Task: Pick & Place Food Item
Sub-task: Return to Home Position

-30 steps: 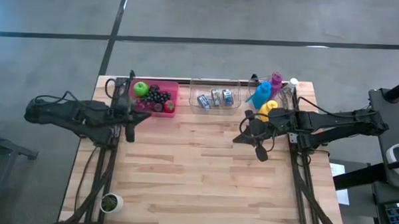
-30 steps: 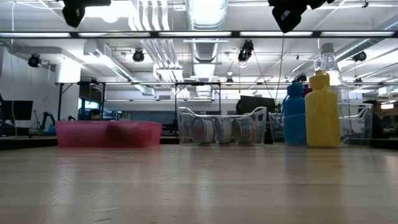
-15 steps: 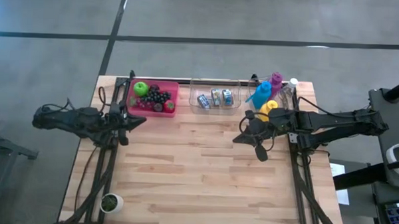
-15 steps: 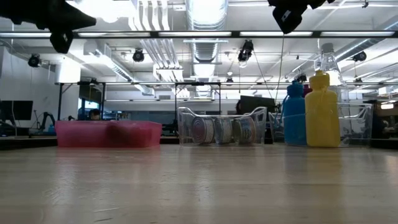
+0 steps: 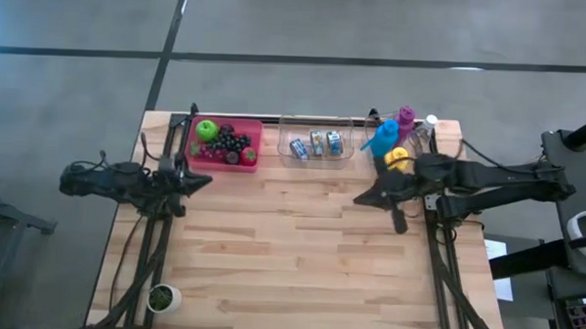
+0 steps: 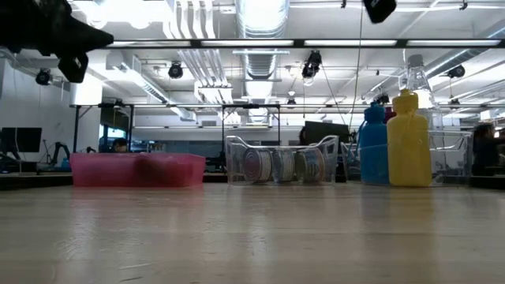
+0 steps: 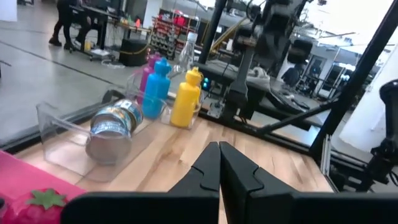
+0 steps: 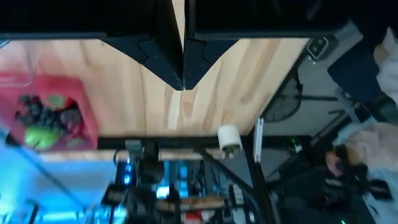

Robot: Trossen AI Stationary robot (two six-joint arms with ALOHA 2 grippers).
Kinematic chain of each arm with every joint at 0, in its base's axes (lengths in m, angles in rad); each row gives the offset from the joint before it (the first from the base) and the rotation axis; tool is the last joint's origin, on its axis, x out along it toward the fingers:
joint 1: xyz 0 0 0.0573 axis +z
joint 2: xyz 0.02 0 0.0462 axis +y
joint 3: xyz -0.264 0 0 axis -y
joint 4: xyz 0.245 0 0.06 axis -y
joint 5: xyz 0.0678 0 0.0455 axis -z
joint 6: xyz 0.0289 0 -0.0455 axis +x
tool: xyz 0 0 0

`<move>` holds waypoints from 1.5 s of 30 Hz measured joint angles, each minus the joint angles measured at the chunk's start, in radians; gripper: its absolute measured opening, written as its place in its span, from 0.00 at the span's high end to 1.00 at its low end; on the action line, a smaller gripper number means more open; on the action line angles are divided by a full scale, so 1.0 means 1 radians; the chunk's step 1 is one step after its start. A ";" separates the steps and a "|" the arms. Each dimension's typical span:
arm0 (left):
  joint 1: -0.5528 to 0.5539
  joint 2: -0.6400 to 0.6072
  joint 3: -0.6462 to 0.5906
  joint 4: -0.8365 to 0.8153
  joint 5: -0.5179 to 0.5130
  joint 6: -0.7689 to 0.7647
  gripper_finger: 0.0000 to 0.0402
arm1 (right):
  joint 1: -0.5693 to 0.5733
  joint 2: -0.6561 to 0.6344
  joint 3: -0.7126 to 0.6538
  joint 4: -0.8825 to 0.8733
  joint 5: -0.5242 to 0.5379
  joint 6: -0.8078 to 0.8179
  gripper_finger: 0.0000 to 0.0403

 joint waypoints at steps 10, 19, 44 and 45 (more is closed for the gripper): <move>-0.001 -0.007 -0.043 0.027 0.009 0.002 1.00 | 0.004 -0.320 -0.090 0.001 -0.006 -0.007 0.98; -0.001 -0.007 -0.158 0.160 0.009 0.007 1.00 | 0.005 -0.583 -0.222 -0.002 -0.006 0.035 0.98; 0.000 0.009 -0.277 0.350 0.007 0.030 0.98 | 0.004 -0.847 -0.397 -0.082 0.032 -0.016 0.98; 0.000 0.011 -0.277 0.350 0.007 0.029 0.97 | 0.004 -0.847 -0.414 -0.070 0.036 -0.021 0.98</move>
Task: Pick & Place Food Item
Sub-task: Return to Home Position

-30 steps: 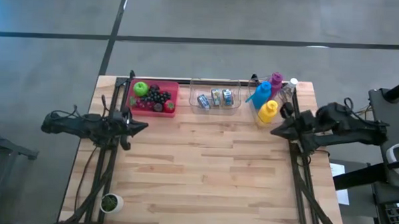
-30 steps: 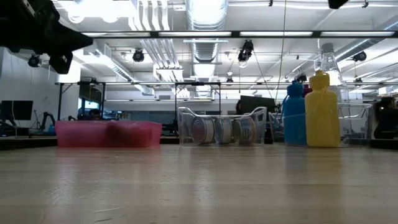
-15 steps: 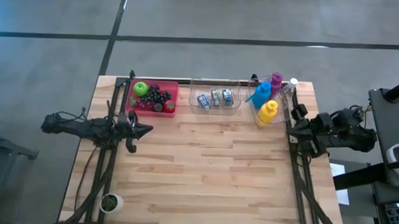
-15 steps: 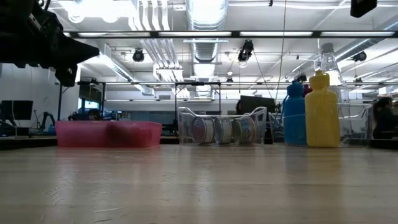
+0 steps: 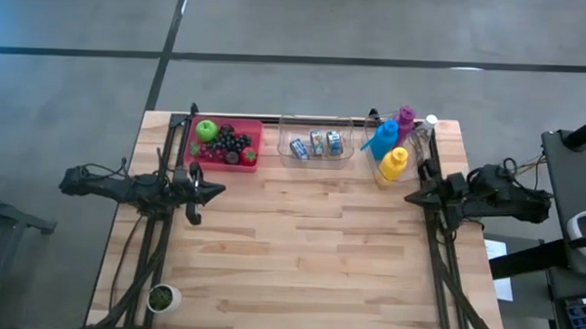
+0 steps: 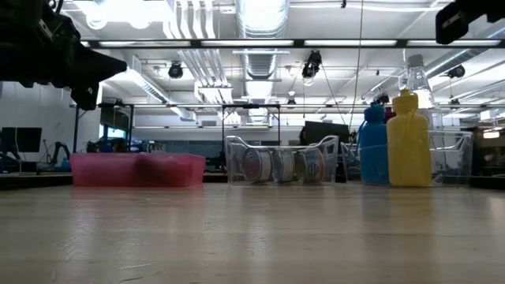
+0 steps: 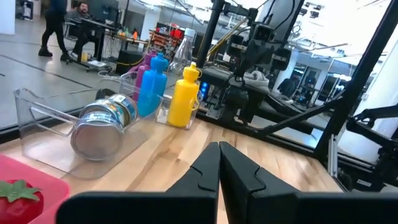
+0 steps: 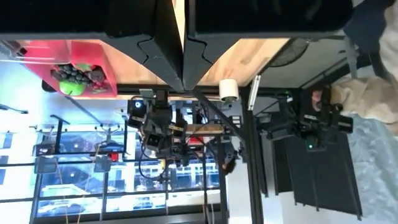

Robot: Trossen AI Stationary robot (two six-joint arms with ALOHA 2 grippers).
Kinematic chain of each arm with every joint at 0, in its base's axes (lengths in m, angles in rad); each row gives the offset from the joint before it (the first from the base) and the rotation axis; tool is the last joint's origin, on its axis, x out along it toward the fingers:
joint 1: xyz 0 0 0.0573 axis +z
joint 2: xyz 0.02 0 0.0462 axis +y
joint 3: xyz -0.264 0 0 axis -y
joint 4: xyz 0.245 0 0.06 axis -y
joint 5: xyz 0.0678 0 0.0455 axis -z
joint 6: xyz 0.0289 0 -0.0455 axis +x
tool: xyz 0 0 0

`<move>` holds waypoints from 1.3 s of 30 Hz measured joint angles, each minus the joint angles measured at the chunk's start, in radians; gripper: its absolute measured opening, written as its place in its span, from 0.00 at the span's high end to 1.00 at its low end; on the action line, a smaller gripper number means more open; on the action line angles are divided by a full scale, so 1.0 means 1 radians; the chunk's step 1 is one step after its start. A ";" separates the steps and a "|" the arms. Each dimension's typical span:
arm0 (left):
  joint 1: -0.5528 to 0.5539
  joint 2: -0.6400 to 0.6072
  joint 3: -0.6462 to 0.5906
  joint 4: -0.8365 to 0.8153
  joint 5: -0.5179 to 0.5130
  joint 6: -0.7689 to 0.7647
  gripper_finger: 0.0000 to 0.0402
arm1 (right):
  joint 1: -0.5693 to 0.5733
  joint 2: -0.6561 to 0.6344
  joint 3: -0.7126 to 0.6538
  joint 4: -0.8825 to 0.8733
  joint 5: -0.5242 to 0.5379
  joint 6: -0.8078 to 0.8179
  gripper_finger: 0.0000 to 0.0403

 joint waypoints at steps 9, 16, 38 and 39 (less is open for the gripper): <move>0.000 -0.001 -0.001 0.000 0.000 0.000 0.98 | 0.000 0.000 -0.222 0.257 0.003 -0.005 0.98; 0.000 0.000 -0.001 0.000 0.000 0.013 0.97 | 0.001 0.000 -0.387 0.435 0.006 0.014 0.98; 0.000 0.000 -0.001 -0.001 0.000 0.289 0.97 | 0.000 0.014 -0.386 0.322 0.048 -0.146 0.98; 0.000 0.000 -0.001 -0.001 0.000 0.289 0.97 | 0.000 0.014 -0.386 0.322 0.048 -0.146 0.98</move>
